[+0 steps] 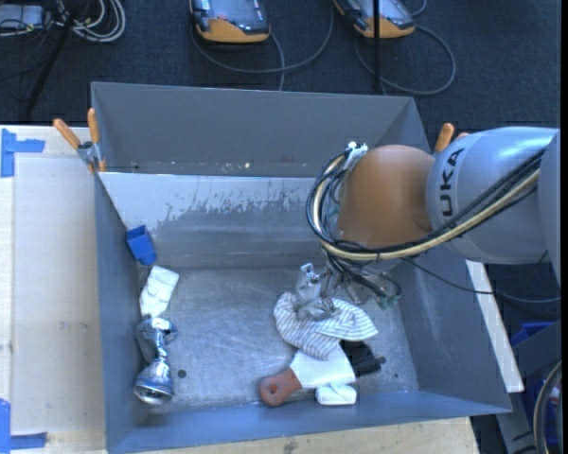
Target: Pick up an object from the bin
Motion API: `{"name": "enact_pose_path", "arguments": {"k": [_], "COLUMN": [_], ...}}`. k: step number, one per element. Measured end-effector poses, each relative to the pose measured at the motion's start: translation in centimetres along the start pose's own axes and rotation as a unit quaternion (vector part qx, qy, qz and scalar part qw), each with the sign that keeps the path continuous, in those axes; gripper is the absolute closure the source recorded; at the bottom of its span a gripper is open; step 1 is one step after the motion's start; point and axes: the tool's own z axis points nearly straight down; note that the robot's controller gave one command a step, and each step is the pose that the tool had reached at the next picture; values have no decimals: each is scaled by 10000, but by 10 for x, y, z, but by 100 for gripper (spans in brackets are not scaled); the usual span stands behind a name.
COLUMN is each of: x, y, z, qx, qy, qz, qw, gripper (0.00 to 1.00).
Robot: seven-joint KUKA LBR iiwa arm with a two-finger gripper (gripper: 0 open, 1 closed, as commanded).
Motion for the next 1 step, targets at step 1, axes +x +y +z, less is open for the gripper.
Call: {"name": "enact_pose_path", "arguments": {"k": [1], "x": [19], "y": [24], "z": [-191], "qx": [20], "qy": [-32], "qz": [-366], "qw": [9993], "gripper": [100]}}
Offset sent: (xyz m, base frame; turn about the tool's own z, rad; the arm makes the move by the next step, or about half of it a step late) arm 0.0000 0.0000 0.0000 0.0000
